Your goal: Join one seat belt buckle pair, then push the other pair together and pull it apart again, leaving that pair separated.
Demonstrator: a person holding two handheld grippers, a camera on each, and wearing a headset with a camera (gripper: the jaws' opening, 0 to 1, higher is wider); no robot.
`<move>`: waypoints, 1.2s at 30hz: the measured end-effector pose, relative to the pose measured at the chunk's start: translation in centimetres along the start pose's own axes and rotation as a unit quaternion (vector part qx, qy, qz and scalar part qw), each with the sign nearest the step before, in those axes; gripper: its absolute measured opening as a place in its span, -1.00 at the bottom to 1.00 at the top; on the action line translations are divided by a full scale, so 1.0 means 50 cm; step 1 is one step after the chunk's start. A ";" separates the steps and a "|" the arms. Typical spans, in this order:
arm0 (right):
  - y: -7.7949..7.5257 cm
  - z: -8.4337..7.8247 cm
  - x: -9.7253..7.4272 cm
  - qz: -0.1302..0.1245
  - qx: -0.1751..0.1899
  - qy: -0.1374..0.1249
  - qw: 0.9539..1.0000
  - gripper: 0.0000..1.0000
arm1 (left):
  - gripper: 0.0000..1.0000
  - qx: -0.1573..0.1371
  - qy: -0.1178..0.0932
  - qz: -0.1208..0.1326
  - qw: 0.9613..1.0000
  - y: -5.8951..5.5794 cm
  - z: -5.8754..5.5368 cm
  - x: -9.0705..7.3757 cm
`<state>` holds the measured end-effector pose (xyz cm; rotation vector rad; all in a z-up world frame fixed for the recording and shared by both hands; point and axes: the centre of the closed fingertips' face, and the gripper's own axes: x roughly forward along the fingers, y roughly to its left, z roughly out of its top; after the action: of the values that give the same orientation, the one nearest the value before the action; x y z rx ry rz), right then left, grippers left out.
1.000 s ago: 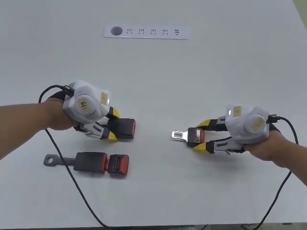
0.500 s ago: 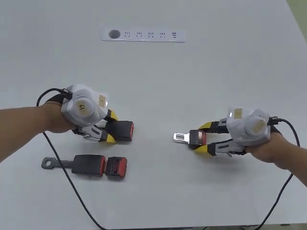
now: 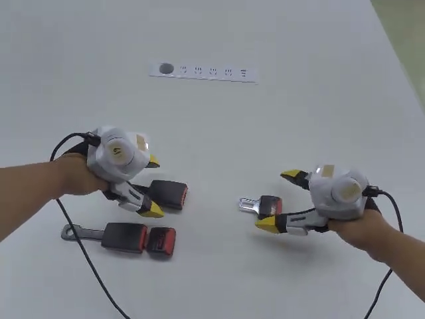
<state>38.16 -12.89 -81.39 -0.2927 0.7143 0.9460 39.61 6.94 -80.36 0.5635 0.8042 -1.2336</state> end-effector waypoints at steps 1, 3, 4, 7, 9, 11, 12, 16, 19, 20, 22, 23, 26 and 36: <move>-0.001 0.003 -0.001 -0.004 0.014 -0.005 1.000 0.69 | 0.48 -0.007 -0.007 0.009 1.000 0.003 0.004 -0.008; -0.008 0.020 -0.006 -0.027 0.024 -0.028 0.999 0.76 | 0.56 -0.013 -0.028 0.039 0.999 0.012 0.015 -0.030; -0.005 0.029 -0.010 -0.035 0.025 -0.034 0.998 0.82 | 0.60 -0.021 -0.042 0.050 0.998 0.010 0.021 -0.044; 0.007 0.043 -0.017 -0.049 0.021 -0.044 0.998 0.90 | 0.70 -0.054 -0.072 0.079 0.993 0.012 0.025 -0.077; 0.019 0.049 -0.020 -0.053 0.022 -0.049 0.997 0.94 | 0.74 -0.073 -0.089 0.098 0.989 0.011 0.022 -0.100; 0.033 0.054 -0.023 -0.057 0.021 -0.054 0.997 0.95 | 0.77 -0.084 -0.101 0.110 0.985 0.004 0.017 -0.124; 0.038 0.056 -0.025 -0.059 0.021 -0.056 0.996 0.96 | 0.78 -0.086 -0.105 0.113 0.984 0.000 0.013 -0.134; 0.060 0.060 -0.036 -0.072 0.024 -0.068 0.995 1.00 | 0.79 -0.099 -0.126 0.128 0.979 -0.023 -0.007 -0.181; 0.075 0.066 -0.049 -0.085 0.026 -0.079 0.993 1.00 | 0.85 -0.112 -0.138 0.141 0.974 -0.037 -0.025 -0.208; 0.081 0.068 -0.053 -0.088 0.027 -0.083 0.992 1.00 | 0.86 -0.118 -0.144 0.147 0.971 -0.042 -0.031 -0.219; 0.093 0.072 -0.060 -0.090 0.027 -0.092 0.991 1.00 | 0.90 -0.122 -0.153 0.157 0.968 -0.052 -0.047 -0.236; 0.097 0.072 -0.063 -0.092 0.024 -0.093 0.991 1.00 | 0.93 -0.124 -0.155 0.158 0.967 -0.058 -0.053 -0.241; 0.112 0.069 -0.069 -0.092 0.017 -0.093 0.991 1.00 | 0.96 -0.138 -0.156 0.163 0.964 -0.075 -0.081 -0.257; 0.156 0.064 -0.098 -0.104 0.007 -0.103 0.989 1.00 | 1.00 -0.127 -0.173 0.186 0.959 -0.116 -0.093 -0.328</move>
<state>31.29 -9.88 -75.17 -0.2468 0.4903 0.7598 30.93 18.82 -69.98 0.2594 0.5184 -0.8326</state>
